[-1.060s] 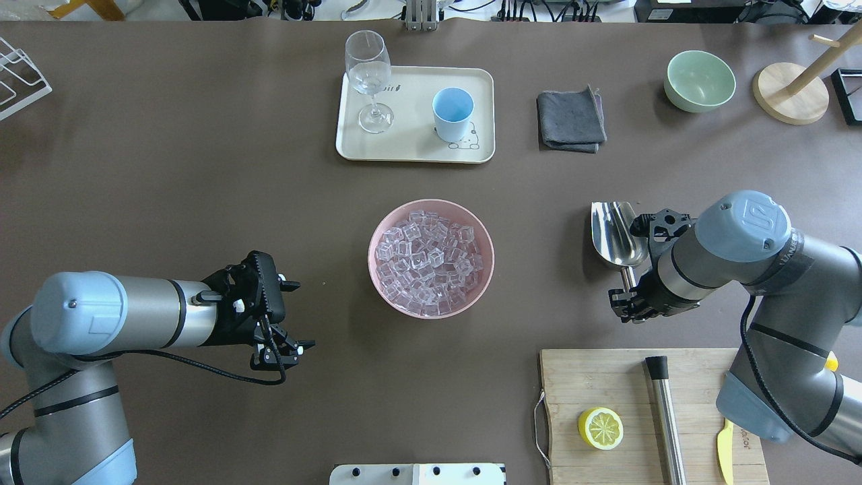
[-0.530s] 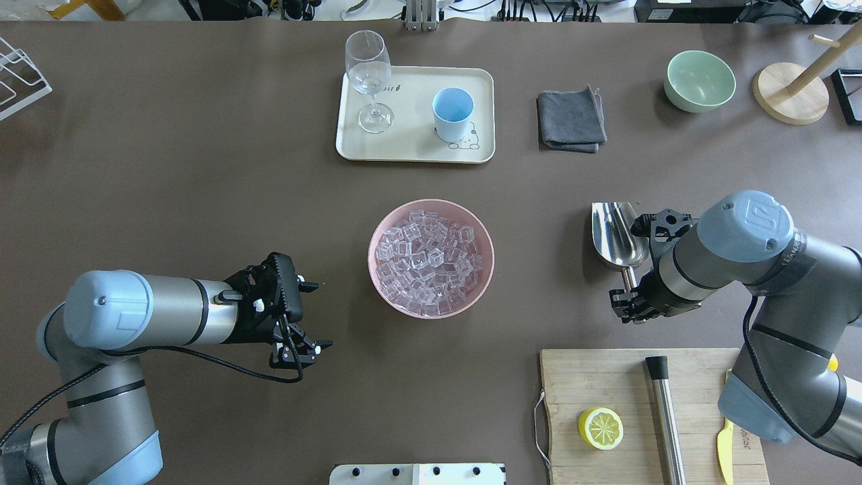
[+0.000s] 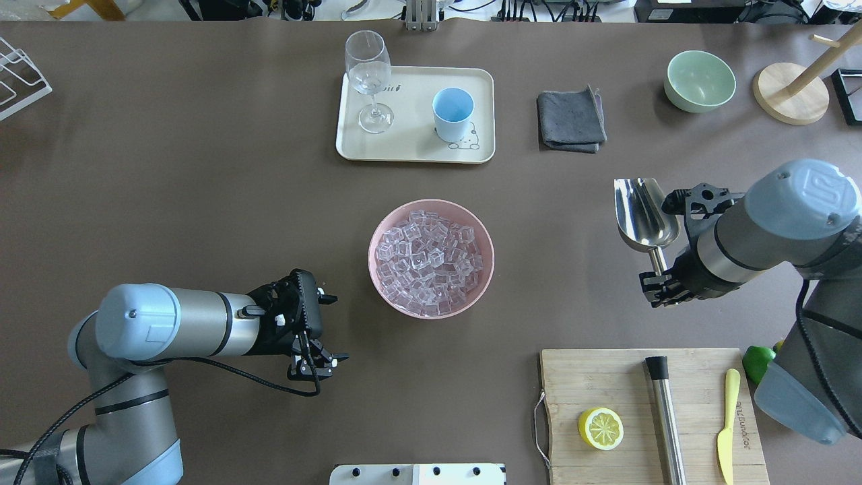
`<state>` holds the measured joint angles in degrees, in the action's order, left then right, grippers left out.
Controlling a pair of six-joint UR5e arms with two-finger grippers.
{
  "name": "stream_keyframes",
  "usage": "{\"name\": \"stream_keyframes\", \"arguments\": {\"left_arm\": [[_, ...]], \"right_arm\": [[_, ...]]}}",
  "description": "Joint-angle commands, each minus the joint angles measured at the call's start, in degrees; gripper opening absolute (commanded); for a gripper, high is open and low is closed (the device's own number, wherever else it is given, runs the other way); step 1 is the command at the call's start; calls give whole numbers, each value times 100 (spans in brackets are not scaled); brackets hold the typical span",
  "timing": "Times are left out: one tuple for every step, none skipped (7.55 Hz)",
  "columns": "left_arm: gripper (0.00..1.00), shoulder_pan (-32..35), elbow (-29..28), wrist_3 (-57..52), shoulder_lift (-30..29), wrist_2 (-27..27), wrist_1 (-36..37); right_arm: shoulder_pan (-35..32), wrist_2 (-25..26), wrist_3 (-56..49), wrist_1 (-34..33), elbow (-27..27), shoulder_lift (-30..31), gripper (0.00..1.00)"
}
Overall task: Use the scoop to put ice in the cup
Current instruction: 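Lift the metal scoop off the table with the right gripper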
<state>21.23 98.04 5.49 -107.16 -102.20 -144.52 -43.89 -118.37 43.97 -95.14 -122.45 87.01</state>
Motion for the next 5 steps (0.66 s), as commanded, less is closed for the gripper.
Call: {"name": "stream_keyframes", "arguments": {"left_arm": [[99,179,-205,-127,-103,7,-102],[99,380,-345,-127,-138,-88,-259],[99,477,-408,-127,-173,-202,-269],[99,531,-608,-145,-357,-465,-295],[99,740,-880,-536,-489,-815,-470]], "right_arm": [[-436,-307,-1352,-609,-226,-52,0],[-445,-414,-2296,-1238,-218,-331,0],[-454,-389,-3062,-2236,-340,-742,0],[-454,-380,-3775,-2760,-393,-1042,0],[-454,-362,-4295,-3061,-463,-1193,0]]}}
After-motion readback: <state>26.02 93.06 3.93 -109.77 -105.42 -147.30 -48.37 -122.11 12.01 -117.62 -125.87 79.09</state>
